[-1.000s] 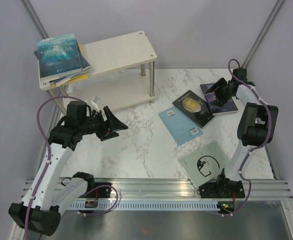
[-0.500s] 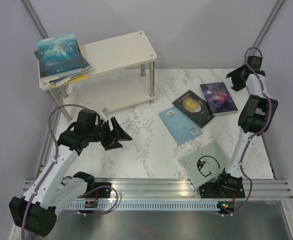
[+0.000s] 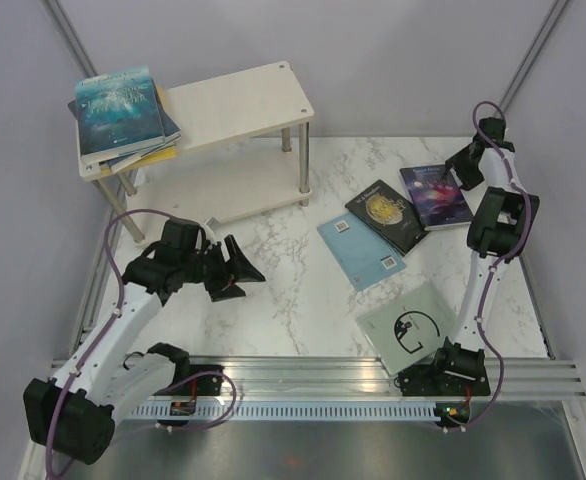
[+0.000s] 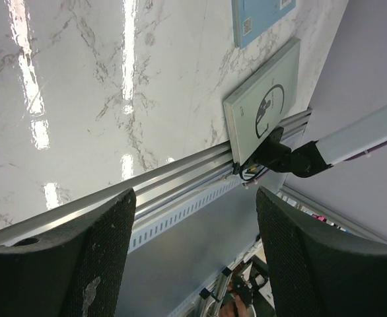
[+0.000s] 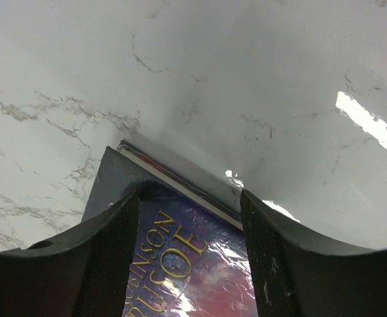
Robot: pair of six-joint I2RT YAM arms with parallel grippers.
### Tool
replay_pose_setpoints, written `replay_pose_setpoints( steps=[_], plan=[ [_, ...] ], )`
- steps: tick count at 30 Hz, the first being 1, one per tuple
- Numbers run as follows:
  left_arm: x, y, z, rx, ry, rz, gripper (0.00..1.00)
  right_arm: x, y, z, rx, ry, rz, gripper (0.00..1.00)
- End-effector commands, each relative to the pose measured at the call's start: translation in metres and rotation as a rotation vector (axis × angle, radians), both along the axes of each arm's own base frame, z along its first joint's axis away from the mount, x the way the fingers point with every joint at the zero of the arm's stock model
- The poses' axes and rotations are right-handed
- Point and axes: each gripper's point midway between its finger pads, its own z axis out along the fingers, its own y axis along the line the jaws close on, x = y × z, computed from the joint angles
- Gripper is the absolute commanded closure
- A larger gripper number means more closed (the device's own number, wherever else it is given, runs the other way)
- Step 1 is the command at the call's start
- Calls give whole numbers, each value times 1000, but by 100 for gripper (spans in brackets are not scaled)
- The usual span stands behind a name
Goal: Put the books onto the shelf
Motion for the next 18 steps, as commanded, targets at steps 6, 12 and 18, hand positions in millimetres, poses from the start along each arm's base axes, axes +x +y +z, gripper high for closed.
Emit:
replay_pose_setpoints(
  steps=[6,12,18],
  plan=[
    [29,-11,-19,-9,-19,-3,23,-70,132,-56,84,234,335,34],
    [49,-26,-34,-25,-13,-37,23,-113,209,-41,122,222,506,34],
    [70,-50,-41,-29,-14,-78,23,-163,270,-47,124,266,649,34]
  ],
)
